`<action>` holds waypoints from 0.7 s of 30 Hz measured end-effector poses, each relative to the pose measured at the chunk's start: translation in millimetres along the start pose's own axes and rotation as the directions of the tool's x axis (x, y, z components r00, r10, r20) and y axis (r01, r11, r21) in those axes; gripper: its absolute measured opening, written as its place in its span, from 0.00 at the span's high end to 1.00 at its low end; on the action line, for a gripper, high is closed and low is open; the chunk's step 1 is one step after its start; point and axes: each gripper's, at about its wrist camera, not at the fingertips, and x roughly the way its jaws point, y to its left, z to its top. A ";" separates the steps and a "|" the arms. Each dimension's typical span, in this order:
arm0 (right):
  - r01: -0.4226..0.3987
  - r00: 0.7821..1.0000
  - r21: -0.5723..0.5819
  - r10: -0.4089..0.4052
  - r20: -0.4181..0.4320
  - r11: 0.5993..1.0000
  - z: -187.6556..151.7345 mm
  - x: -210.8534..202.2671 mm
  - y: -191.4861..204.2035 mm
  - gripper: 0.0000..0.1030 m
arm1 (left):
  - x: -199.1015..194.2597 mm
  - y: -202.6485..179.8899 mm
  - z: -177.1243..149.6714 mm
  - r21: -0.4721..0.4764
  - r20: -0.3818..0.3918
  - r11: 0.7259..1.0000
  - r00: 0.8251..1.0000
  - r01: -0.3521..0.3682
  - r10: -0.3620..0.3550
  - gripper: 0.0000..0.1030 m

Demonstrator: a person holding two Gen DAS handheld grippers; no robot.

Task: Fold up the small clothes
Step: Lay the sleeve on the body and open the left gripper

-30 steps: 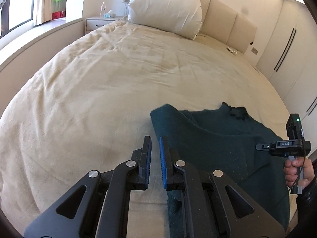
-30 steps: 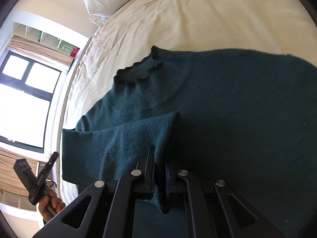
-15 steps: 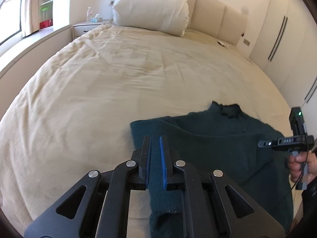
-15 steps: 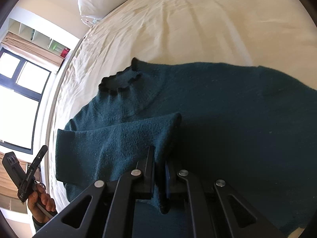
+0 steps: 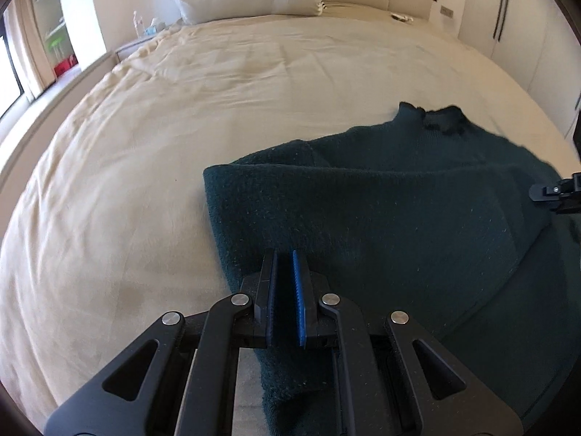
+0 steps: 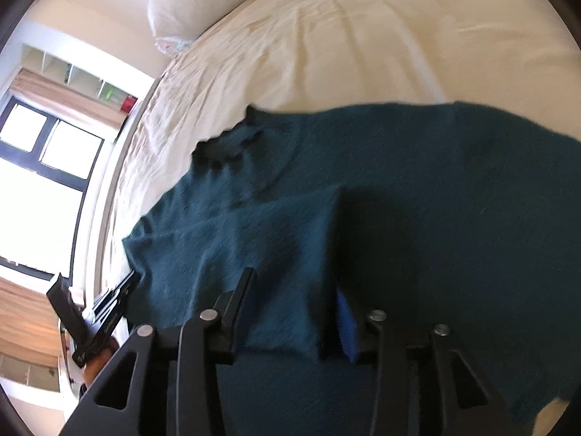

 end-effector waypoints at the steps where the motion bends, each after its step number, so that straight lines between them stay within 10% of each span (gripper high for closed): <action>1: 0.005 1.000 -0.018 -0.005 -0.009 1.000 -3.2 1.5 4.1 0.57 | 0.3 -2.1 -0.5 0.016 -0.001 1.000 1.000 -0.009 0.009 0.92; 5: 0.103 0.994 -0.075 -0.104 -0.019 0.992 -3.5 6.5 11.8 0.91 | 0.2 -8.4 -7.0 0.091 0.001 0.995 0.999 -0.049 0.049 0.92; 14: 0.114 0.993 -0.020 -0.114 0.010 0.993 1.7 -0.4 -8.6 0.92 | -2.3 -18.6 -23.2 0.212 0.033 0.971 0.994 -0.106 0.101 0.92; 21: 0.151 0.988 -0.013 -0.150 0.044 0.988 0.0 -13.8 -10.5 0.83 | -27.6 11.6 -19.9 0.110 0.052 0.989 0.994 -0.098 0.093 0.92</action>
